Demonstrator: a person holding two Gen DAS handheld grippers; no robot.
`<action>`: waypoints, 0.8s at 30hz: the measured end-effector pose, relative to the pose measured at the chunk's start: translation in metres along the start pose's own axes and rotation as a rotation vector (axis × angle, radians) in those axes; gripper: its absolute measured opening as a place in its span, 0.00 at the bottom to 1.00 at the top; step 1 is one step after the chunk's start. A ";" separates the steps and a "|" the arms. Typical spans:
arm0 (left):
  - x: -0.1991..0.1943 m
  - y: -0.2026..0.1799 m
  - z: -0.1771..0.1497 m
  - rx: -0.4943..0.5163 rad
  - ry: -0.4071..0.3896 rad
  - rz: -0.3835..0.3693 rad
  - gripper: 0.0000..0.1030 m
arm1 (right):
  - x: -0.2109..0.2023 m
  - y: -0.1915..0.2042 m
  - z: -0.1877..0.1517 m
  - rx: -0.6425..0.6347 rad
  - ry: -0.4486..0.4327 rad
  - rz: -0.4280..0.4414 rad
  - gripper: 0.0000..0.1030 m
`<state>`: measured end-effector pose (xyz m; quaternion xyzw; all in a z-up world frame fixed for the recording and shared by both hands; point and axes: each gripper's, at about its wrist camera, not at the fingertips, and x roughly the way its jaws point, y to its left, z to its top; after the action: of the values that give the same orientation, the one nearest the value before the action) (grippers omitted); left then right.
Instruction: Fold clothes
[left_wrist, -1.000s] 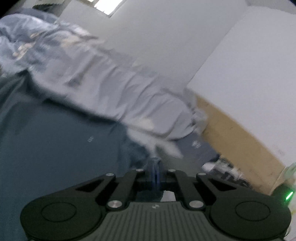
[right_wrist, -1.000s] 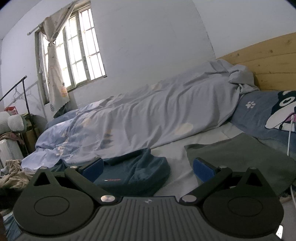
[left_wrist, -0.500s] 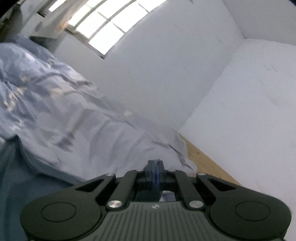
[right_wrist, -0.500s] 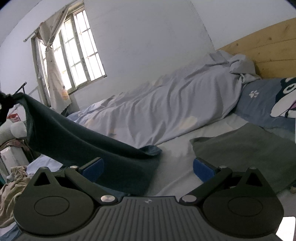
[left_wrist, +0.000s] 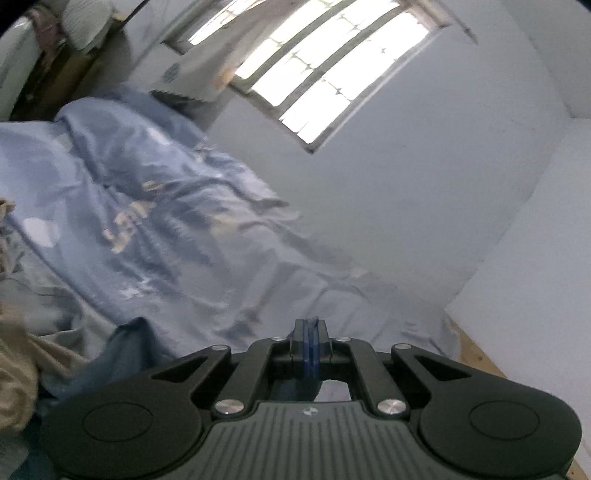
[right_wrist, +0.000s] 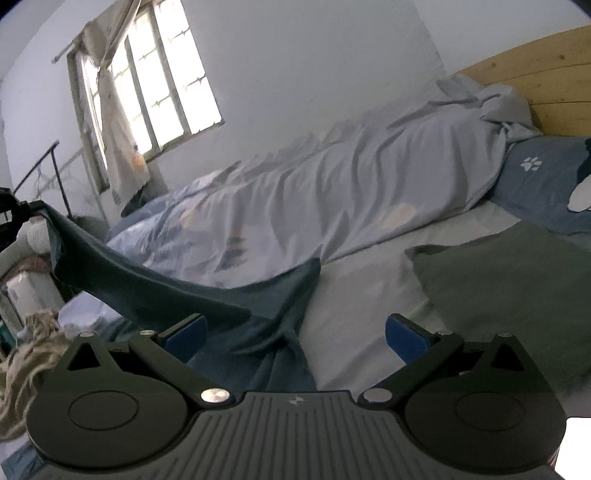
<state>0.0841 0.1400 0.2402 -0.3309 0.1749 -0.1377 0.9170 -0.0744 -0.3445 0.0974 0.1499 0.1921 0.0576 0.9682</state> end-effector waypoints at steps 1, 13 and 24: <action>0.003 0.006 0.001 0.002 0.013 0.013 0.00 | 0.003 0.002 -0.002 -0.013 0.012 -0.004 1.00; 0.027 0.044 0.008 -0.037 0.105 -0.014 0.00 | 0.102 0.037 -0.024 -0.300 0.153 -0.073 0.77; 0.035 0.062 0.009 -0.044 0.142 -0.017 0.00 | 0.193 0.046 -0.041 -0.451 0.285 -0.112 0.49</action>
<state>0.1278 0.1785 0.1979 -0.3419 0.2397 -0.1647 0.8936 0.0845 -0.2569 0.0070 -0.0901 0.3164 0.0661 0.9420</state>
